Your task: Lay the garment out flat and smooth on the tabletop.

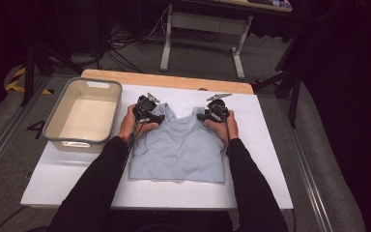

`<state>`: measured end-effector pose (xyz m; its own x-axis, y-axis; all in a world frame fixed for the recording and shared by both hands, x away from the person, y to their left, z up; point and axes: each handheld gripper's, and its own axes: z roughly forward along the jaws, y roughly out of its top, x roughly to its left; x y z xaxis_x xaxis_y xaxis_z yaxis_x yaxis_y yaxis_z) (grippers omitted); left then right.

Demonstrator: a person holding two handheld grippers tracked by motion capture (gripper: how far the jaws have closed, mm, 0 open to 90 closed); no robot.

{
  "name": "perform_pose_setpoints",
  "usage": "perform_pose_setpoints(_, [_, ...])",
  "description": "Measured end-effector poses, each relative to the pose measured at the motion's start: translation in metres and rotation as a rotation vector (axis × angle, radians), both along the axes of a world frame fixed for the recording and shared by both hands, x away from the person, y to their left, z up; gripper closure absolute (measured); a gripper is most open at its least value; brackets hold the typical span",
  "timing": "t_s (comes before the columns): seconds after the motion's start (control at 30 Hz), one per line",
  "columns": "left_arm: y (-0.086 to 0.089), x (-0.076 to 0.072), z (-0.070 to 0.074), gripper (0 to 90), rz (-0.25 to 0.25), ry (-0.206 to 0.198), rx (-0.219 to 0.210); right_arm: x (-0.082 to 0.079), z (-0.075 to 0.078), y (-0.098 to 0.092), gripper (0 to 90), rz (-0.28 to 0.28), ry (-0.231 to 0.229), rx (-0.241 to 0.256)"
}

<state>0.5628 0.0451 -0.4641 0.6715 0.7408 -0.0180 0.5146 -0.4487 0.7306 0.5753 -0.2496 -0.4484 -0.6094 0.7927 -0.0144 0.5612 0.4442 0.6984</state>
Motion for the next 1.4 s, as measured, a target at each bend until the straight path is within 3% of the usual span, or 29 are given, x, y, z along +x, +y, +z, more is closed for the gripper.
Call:
perform_pose_setpoints(0.13, [-0.001,0.0,0.001,66.3,-0.039,0.013,-0.015,0.0,0.001,-0.001,70.7,-0.017,0.001,-0.004])
perform_pose_setpoints(0.2, [-0.004,0.0,0.003,81.3,-0.039,0.003,0.008,-0.002,0.001,0.001,74.9,-0.016,-0.004,-0.023])
perform_pose_setpoints(0.3, [-0.006,-0.002,0.005,83.2,-0.026,-0.01,0.038,-0.003,0.002,0.003,80.4,-0.016,-0.014,-0.042])
perform_pose_setpoints(0.4, [-0.001,-0.005,0.012,83.3,0.014,-0.036,0.01,-0.005,0.006,0.004,84.5,0.001,-0.019,-0.041])
perform_pose_setpoints(0.57, [0.004,-0.015,0.035,83.3,0.076,-0.125,-0.007,-0.012,0.023,0.0,84.9,-0.003,-0.096,-0.009])
perform_pose_setpoints(0.63, [0.002,-0.018,0.044,83.3,0.102,-0.164,0.007,-0.016,0.032,0.0,84.9,0.007,-0.136,0.0])
perform_pose_setpoints(0.87, [0.013,-0.027,0.071,82.8,0.201,-0.195,-0.019,-0.024,0.066,0.002,85.9,0.009,-0.241,0.045])
perform_pose_setpoints(0.97, [0.016,-0.027,0.078,74.6,0.255,-0.246,-0.009,-0.023,0.07,0.004,80.0,-0.015,-0.264,0.033])
perform_pose_setpoints(1.0, [0.016,-0.027,0.079,66.0,0.243,-0.246,-0.02,-0.023,0.07,0.004,79.6,-0.018,-0.264,0.03])
perform_pose_setpoints(1.03, [0.015,-0.027,0.08,61.9,0.247,-0.259,0.003,-0.022,0.07,0.005,77.9,-0.016,-0.265,0.022])
perform_pose_setpoints(1.1, [0.013,-0.029,0.08,58.3,0.238,-0.263,0.005,-0.022,0.068,0.006,69.4,-0.027,-0.263,0.006])
perform_pose_setpoints(1.17, [0.01,-0.032,0.08,55.5,0.209,-0.257,-0.004,-0.023,0.067,0.004,67.9,-0.028,-0.255,0.013])
perform_pose_setpoints(1.23, [0.007,-0.037,0.079,51.3,0.174,-0.274,-0.002,-0.028,0.065,0.001,66.9,-0.016,-0.251,0.024])
perform_pose_setpoints(1.3, [0.004,-0.044,0.078,49.5,0.144,-0.293,0.028,-0.038,0.063,-0.003,68.7,0.006,-0.254,0.021])
perform_pose_setpoints(1.4, [0.002,-0.057,0.073,47.4,0.114,-0.302,0.017,-0.052,0.057,-0.009,69.7,0.047,-0.247,0.006])
